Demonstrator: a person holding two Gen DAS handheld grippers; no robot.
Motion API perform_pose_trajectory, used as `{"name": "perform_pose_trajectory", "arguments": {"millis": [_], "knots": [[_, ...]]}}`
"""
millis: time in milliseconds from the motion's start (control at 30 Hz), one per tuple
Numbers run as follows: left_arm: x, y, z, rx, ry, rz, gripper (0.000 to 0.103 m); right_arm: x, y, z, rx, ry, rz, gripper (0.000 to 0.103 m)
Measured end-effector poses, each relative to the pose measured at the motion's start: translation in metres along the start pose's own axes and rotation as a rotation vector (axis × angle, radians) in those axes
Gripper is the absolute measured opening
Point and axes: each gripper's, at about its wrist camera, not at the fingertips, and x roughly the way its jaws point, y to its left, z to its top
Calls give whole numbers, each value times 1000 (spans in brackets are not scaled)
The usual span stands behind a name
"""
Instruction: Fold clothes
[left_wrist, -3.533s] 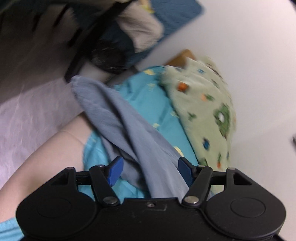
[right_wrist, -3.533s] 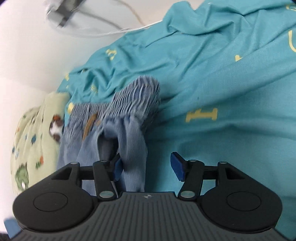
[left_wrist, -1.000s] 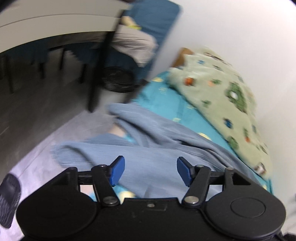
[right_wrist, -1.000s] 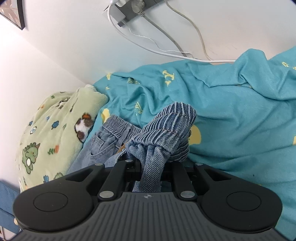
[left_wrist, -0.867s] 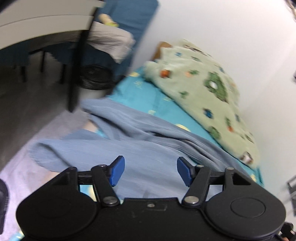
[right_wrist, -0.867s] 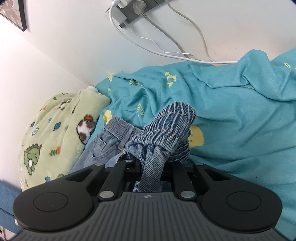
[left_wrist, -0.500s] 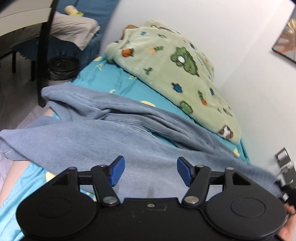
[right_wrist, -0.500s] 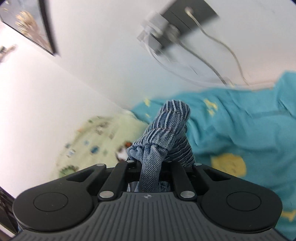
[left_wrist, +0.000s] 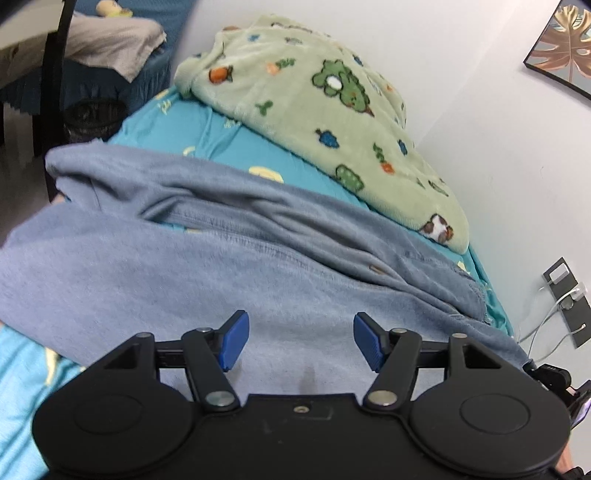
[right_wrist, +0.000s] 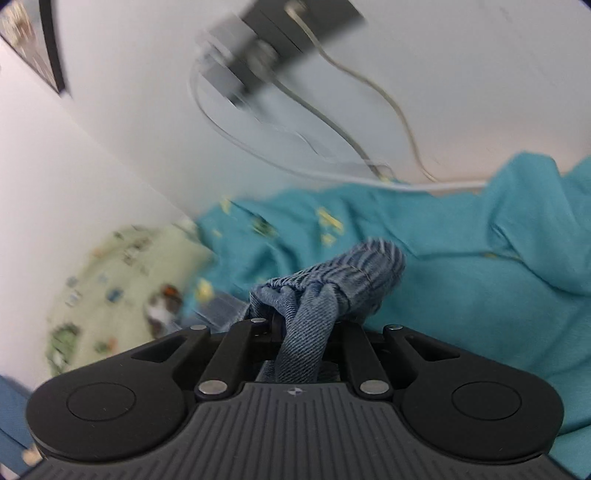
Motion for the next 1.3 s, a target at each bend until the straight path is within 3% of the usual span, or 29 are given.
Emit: {"name": "perform_pose_trajectory", "arguments": {"millis": [200,233,267,333,500,667,900,1100,1300], "knots": [[6,9,-5,-10,5,-5,60,-1,2,-2,-9,27,-46,16],[6,12,-4,-22,3,-11,60,-4,3,-2,0,37,-65,25],[6,15,-4,-35,0,-16,60,-7,3,-3,6,43,-86,44],[6,20,-4,-55,1,-27,60,-20,4,-4,-1,28,-136,62],[4,27,-6,-75,-6,-24,60,-55,22,-3,-97,-24,-185,63],[-5,30,-5,-69,-34,-28,60,-99,79,-17,-224,-83,-62,62],[-14,43,-2,-122,-66,-32,60,-126,151,-92,-380,84,209,62],[-15,53,1,-169,-78,-29,60,-108,177,-155,-474,237,288,61],[-13,52,2,-167,-85,-8,60,-97,192,-184,-557,285,338,60]]}}
